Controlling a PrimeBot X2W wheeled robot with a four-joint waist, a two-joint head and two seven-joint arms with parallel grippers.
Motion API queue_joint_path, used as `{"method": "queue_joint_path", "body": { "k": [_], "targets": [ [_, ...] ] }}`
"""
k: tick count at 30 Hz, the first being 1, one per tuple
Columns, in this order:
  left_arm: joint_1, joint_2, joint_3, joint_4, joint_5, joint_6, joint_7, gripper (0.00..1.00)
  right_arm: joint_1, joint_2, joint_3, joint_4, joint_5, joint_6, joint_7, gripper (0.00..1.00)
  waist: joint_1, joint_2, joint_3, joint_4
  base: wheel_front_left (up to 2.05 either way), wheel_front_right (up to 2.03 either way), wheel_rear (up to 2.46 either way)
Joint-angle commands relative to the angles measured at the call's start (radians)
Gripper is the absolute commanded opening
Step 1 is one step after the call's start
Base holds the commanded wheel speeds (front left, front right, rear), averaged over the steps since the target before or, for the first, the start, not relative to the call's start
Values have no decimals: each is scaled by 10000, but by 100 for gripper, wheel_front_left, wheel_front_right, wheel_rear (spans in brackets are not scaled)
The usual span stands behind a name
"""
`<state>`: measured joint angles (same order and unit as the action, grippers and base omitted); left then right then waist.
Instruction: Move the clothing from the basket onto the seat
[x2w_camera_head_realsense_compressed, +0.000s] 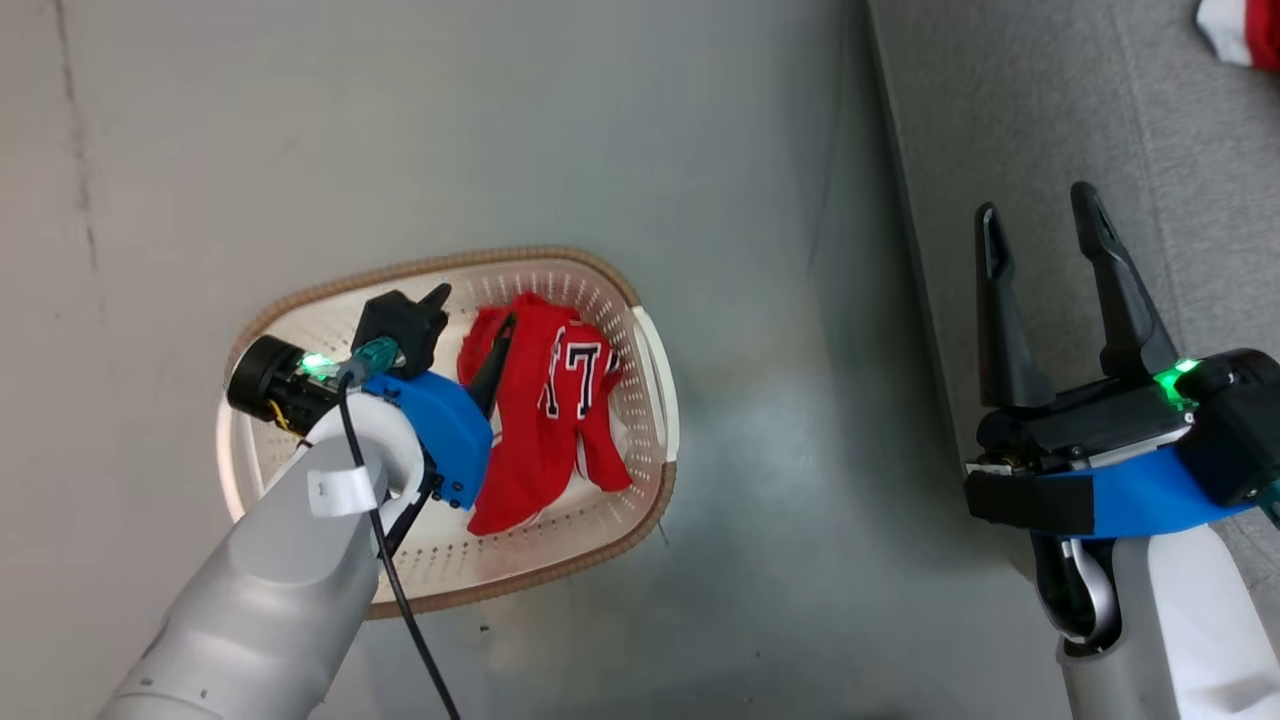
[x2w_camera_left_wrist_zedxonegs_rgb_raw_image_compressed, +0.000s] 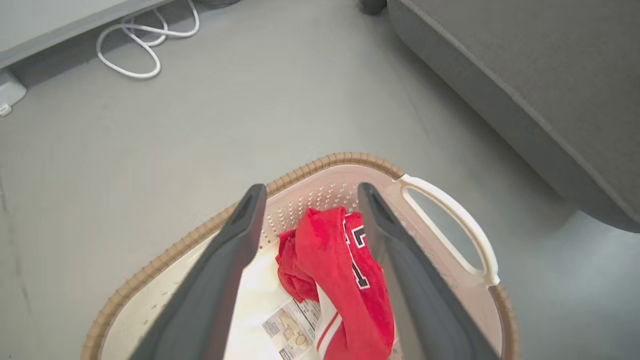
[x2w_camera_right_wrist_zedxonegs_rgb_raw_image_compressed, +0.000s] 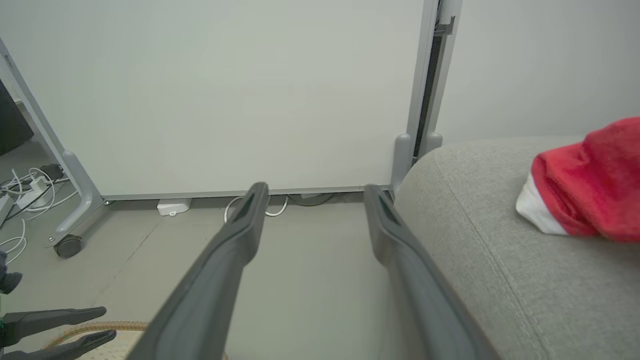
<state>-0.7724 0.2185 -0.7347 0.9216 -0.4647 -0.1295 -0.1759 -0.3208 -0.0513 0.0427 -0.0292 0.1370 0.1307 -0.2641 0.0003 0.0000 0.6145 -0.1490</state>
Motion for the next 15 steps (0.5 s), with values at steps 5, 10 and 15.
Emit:
{"method": "queue_joint_path", "body": {
  "k": [5, 10, 15],
  "targets": [
    [-643, 102, -1133, 440, -1142, -8, 971, 100, -438, 16, 11, -233, -142, 1, -5, 100, -3, 0, 1185, -71, 0, 0, 0],
    [-952, 199, -2151, 650, -2070, -8, 1858, 100, -673, 14, 33, -410, -177, 1, -5, 100, -3, 0, 1798, -83, 0, 0, 0],
    [-1333, 310, -2812, 701, -2887, -8, 2119, 100, -799, 14, 48, -539, -228, 1, -5, 100, -3, 0, 2342, -140, 0, 0, 0]
  ]
}}
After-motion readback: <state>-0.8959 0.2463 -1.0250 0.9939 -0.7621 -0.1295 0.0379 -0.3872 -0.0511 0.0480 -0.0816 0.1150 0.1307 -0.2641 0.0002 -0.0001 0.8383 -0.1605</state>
